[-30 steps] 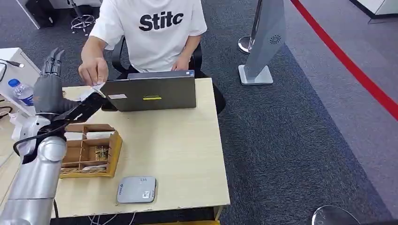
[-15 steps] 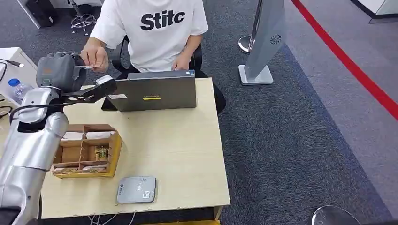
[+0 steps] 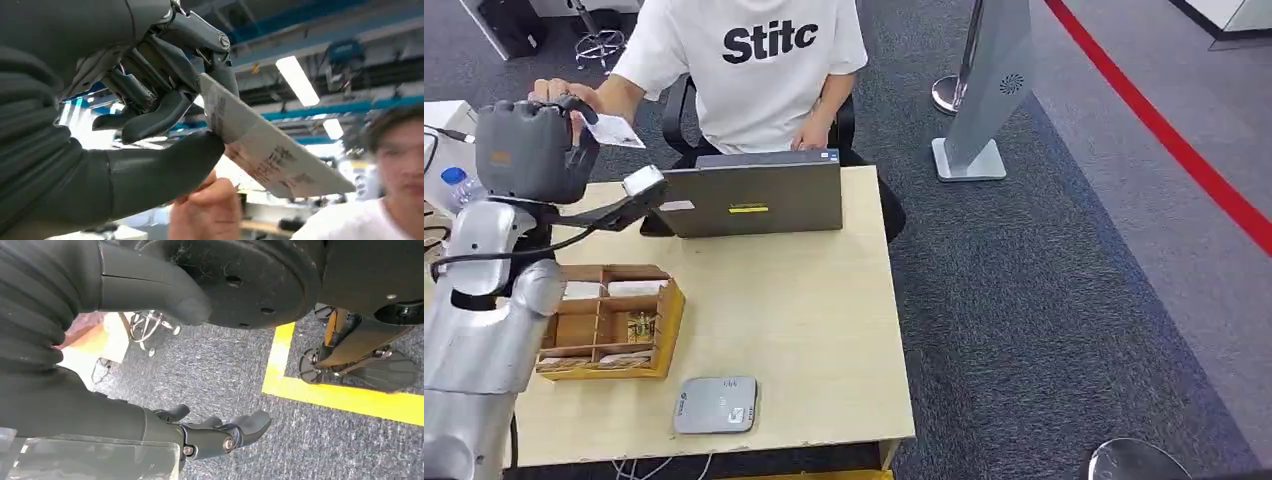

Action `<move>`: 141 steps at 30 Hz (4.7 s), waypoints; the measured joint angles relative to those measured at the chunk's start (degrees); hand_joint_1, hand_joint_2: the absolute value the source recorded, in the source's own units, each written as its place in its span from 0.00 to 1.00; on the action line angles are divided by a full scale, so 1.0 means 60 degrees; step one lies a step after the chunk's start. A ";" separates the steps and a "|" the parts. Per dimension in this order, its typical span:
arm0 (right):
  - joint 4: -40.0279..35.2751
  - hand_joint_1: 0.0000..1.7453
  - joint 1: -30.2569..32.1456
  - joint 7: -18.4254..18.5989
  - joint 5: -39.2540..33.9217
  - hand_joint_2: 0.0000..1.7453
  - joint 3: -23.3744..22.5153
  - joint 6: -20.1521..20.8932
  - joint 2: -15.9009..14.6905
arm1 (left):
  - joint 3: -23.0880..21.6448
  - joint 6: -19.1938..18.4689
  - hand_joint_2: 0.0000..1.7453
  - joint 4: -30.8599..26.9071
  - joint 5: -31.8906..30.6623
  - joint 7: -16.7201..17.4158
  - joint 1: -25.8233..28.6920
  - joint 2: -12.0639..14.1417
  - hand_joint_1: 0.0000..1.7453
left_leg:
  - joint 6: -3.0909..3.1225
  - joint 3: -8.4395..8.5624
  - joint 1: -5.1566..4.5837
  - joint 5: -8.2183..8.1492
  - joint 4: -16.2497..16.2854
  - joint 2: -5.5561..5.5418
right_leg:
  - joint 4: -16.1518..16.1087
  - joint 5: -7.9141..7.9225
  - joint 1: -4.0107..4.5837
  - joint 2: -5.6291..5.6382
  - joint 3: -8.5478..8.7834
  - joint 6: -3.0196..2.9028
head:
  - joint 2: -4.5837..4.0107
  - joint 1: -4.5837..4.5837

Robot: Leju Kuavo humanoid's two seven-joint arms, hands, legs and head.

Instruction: Pass the card to the sensor for recognition and then transmit it.

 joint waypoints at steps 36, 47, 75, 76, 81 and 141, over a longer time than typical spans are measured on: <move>-0.0411 0.00 -0.0380 0.0039 -0.1158 1.00 -0.0746 0.0284 0.0149 | 0.0345 0.2736 1.00 -0.4217 0.3052 -0.1501 0.8960 0.0157 1.00 | -0.0002 -0.0003 0.0009 -0.0007 -0.0009 0.0011 | -0.0002 -0.0007 0.0012 0.0005 -0.0007 -0.0008 | 0.0000 0.0000; -0.1250 0.00 -0.1100 0.1440 -0.1140 1.00 -0.1396 0.0302 0.0179 | 0.1355 0.2415 1.00 -0.3754 0.3658 -0.1735 0.9494 -0.0179 1.00 | 0.0004 -0.0010 0.0003 0.0005 -0.0005 -0.0010 | -0.0001 0.0002 0.0006 -0.0029 0.0000 0.0000 | 0.0000 -0.0004; -0.2022 0.00 -0.2530 0.3151 -0.0069 1.00 -0.2703 0.0859 0.0120 | 0.0637 0.1785 1.00 -0.0993 0.3657 -0.2532 0.7301 -0.0962 1.00 | 0.0005 -0.0018 0.0005 0.0034 0.0006 -0.0011 | -0.0001 0.0033 0.0006 -0.0027 -0.0015 0.0004 | 0.0000 -0.0004; -0.2022 0.00 -0.2530 0.3151 -0.0069 1.00 -0.2703 0.0859 0.0120 | 0.0619 0.1785 1.00 -0.0975 0.3657 -0.2532 0.7295 -0.0962 1.00 | 0.0005 -0.0018 0.0005 0.0034 0.0006 -0.0011 | -0.0001 0.0033 0.0006 -0.0027 -0.0015 0.0004 | -0.0004 -0.0004; -0.2022 0.00 -0.2530 0.3151 -0.0054 1.00 -0.2707 0.0859 0.0120 | 0.0601 0.1785 1.00 -0.0928 0.3657 -0.2532 0.7261 -0.0962 1.00 | 0.0005 -0.0019 0.0004 0.0035 0.0007 -0.0011 | -0.0001 0.0034 0.0006 -0.0027 -0.0014 0.0004 | 0.0000 -0.0004; -0.0601 0.00 0.0609 -0.2976 -0.1329 1.00 -0.8881 0.1934 -0.0572 | 0.0575 0.1581 1.00 -0.2307 0.1683 -0.1406 0.7932 -0.0645 1.00 | 0.0030 -0.0044 0.0003 -0.0011 0.0020 -0.0066 | -0.0006 -0.0023 0.0007 -0.0096 -0.0007 0.0031 | 0.0000 -0.0004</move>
